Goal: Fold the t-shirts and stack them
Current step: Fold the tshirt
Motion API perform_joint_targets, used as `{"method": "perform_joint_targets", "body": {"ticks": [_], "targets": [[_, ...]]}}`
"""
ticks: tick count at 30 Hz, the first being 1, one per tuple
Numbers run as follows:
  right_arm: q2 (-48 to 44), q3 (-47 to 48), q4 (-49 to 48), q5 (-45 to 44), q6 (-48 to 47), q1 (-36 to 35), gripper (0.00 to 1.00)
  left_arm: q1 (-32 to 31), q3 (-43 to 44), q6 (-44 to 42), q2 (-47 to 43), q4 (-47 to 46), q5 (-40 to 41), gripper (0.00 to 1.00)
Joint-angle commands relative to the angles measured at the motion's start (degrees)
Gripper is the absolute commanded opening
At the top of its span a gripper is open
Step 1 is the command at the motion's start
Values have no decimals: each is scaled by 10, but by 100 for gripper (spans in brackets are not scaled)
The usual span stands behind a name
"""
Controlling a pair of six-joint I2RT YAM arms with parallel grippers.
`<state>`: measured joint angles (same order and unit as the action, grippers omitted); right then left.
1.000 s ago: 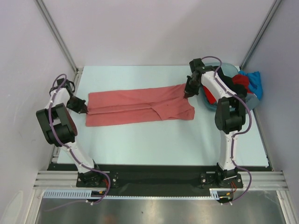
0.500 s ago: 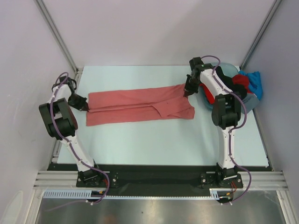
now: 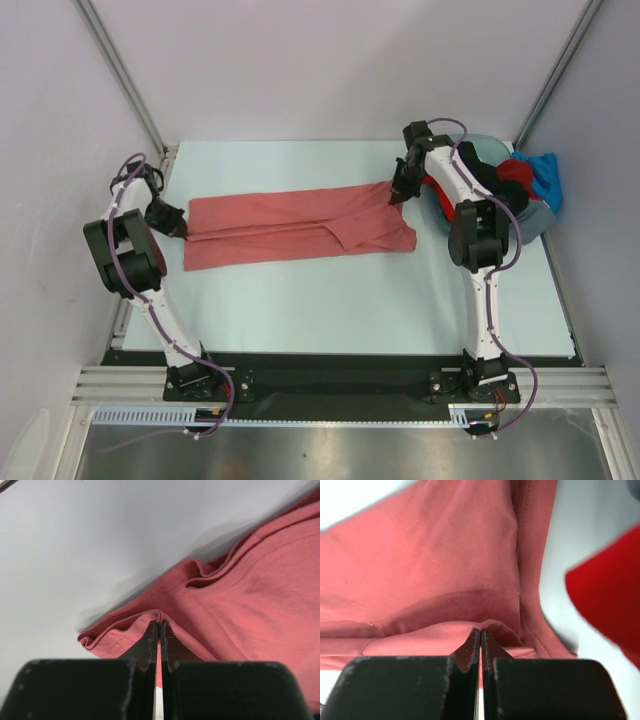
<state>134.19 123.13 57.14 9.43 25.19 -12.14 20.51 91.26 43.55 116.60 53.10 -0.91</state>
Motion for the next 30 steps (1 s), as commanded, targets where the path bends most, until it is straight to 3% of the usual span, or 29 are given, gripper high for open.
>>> {"method": "perform_joint_targets", "body": {"ticks": [1, 30], "targets": [[13, 34, 5, 1, -8, 5, 0, 1, 24, 7, 8, 0, 26, 0], [94, 127, 1, 8, -14, 3, 0, 1, 26, 18, 23, 2, 16, 0]]}}
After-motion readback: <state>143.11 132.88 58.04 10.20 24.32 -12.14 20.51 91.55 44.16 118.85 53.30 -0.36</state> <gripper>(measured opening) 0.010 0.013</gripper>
